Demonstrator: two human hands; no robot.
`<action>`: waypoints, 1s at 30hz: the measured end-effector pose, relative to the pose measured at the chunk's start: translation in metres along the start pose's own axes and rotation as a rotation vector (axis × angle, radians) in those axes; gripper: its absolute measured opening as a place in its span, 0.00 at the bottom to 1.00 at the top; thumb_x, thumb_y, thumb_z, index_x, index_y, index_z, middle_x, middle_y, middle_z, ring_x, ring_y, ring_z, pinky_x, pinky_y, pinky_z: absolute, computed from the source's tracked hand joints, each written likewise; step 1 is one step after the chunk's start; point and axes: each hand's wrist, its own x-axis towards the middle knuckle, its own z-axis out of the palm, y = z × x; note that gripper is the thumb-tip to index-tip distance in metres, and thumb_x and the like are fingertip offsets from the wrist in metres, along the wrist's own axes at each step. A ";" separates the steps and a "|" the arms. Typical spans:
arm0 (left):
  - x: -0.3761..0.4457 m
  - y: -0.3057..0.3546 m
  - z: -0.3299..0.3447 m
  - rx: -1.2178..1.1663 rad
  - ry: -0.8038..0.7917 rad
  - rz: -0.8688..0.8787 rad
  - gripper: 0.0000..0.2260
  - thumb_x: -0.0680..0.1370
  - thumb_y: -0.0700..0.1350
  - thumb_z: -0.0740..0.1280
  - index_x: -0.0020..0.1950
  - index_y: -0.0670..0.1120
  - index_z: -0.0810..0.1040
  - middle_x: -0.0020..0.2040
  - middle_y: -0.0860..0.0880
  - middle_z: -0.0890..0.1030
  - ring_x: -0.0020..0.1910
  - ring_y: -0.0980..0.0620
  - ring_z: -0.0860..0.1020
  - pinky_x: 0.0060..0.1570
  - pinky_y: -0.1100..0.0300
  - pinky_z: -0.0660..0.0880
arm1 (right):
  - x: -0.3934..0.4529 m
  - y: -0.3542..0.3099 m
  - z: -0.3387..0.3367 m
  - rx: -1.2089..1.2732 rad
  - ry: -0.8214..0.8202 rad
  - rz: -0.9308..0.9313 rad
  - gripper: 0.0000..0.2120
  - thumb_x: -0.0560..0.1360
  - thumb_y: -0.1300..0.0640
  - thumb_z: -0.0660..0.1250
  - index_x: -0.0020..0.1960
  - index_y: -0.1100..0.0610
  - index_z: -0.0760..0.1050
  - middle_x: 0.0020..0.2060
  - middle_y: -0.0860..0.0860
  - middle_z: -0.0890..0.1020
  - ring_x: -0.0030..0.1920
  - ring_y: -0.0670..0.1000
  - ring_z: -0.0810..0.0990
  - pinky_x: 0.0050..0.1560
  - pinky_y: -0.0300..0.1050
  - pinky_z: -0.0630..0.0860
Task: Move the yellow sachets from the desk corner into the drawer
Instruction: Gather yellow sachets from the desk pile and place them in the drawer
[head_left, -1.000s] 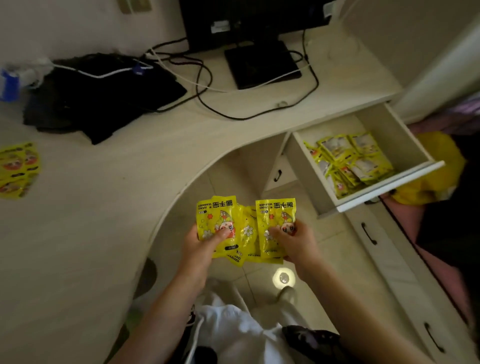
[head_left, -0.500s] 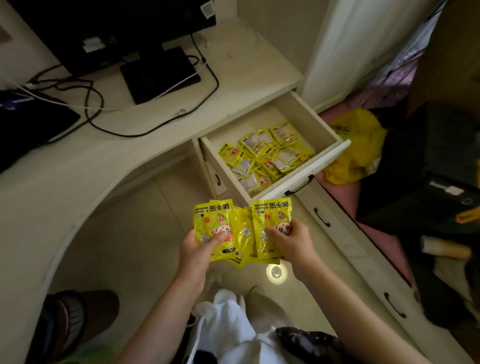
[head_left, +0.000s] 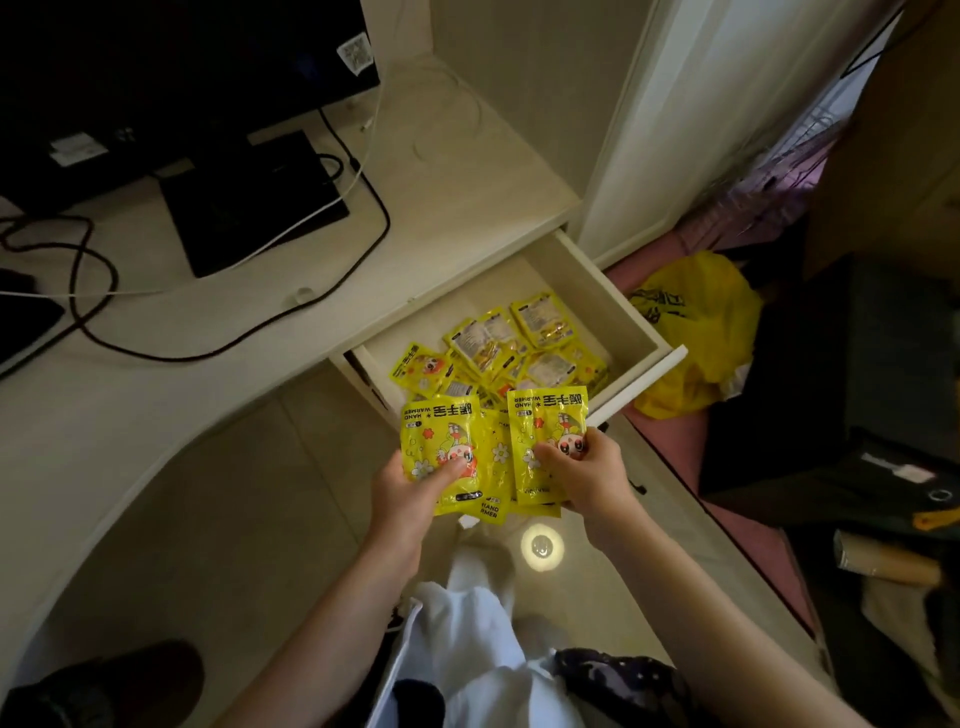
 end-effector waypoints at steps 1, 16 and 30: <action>0.007 0.007 0.005 0.002 -0.002 -0.004 0.15 0.69 0.41 0.77 0.53 0.47 0.80 0.47 0.47 0.86 0.48 0.48 0.84 0.50 0.52 0.79 | 0.009 -0.007 0.001 0.003 0.003 0.006 0.08 0.73 0.59 0.71 0.46 0.54 0.72 0.43 0.53 0.80 0.42 0.53 0.81 0.39 0.47 0.79; 0.088 0.040 0.082 0.007 0.209 -0.123 0.25 0.64 0.54 0.78 0.58 0.49 0.78 0.52 0.50 0.84 0.53 0.49 0.82 0.58 0.48 0.76 | 0.149 -0.077 -0.007 -0.276 -0.190 0.041 0.14 0.72 0.55 0.73 0.52 0.57 0.72 0.41 0.52 0.79 0.39 0.50 0.79 0.37 0.45 0.79; 0.172 0.030 0.142 -0.182 0.422 -0.367 0.44 0.68 0.56 0.75 0.77 0.48 0.56 0.77 0.45 0.61 0.73 0.42 0.64 0.69 0.44 0.63 | 0.276 -0.096 0.015 -0.477 -0.310 0.090 0.14 0.72 0.54 0.72 0.53 0.57 0.74 0.40 0.52 0.79 0.39 0.50 0.79 0.37 0.47 0.79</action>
